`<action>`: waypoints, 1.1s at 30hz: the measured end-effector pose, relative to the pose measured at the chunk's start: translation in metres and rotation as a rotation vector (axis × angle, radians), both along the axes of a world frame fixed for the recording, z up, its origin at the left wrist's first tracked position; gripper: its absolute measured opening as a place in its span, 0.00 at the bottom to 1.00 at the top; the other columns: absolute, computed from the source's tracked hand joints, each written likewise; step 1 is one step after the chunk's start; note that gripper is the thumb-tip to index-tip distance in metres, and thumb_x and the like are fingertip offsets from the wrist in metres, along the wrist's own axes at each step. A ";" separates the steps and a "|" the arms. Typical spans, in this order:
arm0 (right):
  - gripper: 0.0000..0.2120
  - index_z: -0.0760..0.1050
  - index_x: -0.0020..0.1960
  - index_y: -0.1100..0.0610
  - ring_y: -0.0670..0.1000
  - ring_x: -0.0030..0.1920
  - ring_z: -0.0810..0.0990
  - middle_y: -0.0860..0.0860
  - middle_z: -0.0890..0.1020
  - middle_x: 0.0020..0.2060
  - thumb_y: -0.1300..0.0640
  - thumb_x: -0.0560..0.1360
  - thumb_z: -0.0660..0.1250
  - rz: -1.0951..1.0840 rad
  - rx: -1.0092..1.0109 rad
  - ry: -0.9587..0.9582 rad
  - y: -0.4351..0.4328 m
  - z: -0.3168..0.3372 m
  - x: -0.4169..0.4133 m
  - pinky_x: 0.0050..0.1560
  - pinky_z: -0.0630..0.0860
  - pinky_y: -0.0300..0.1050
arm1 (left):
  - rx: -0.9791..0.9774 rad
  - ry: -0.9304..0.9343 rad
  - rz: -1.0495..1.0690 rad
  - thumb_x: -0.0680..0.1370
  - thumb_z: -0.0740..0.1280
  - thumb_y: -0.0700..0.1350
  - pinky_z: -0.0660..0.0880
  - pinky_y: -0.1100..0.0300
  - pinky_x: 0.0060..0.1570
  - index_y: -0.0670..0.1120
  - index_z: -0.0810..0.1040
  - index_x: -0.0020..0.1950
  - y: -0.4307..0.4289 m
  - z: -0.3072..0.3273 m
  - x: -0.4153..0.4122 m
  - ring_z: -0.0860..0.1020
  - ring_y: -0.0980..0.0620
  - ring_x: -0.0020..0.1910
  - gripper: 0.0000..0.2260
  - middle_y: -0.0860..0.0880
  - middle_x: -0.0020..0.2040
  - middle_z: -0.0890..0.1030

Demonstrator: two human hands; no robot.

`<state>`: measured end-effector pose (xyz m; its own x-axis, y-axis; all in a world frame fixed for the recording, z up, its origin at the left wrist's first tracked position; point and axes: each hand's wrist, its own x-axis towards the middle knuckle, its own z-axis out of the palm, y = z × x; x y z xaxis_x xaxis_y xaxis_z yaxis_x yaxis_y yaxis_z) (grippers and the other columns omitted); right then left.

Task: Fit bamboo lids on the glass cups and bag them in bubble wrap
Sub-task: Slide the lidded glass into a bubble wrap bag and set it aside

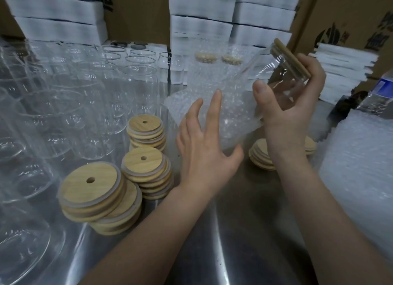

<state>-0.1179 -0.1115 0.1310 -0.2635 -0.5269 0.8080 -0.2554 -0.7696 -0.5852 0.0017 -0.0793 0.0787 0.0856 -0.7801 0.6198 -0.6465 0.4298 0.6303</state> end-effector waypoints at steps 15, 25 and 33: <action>0.33 0.64 0.69 0.58 0.58 0.60 0.77 0.52 0.73 0.63 0.52 0.71 0.76 0.110 0.015 0.120 0.006 -0.007 0.017 0.60 0.77 0.52 | -0.249 0.131 0.102 0.72 0.72 0.55 0.68 0.43 0.66 0.42 0.60 0.76 -0.002 0.004 0.007 0.71 0.44 0.68 0.39 0.44 0.70 0.71; 0.35 0.64 0.70 0.62 0.53 0.63 0.75 0.51 0.72 0.64 0.53 0.70 0.77 0.104 -0.013 0.176 0.006 -0.007 0.016 0.59 0.77 0.58 | -0.354 0.221 0.037 0.68 0.78 0.50 0.61 0.51 0.74 0.37 0.55 0.75 -0.009 0.003 0.005 0.62 0.41 0.72 0.45 0.36 0.72 0.63; 0.33 0.64 0.68 0.59 0.62 0.58 0.76 0.47 0.71 0.62 0.50 0.72 0.76 0.028 -0.104 0.058 0.006 -0.001 0.012 0.57 0.77 0.51 | 0.054 0.075 0.115 0.64 0.80 0.55 0.45 0.50 0.77 0.45 0.42 0.79 -0.020 -0.009 0.009 0.45 0.49 0.79 0.58 0.46 0.80 0.48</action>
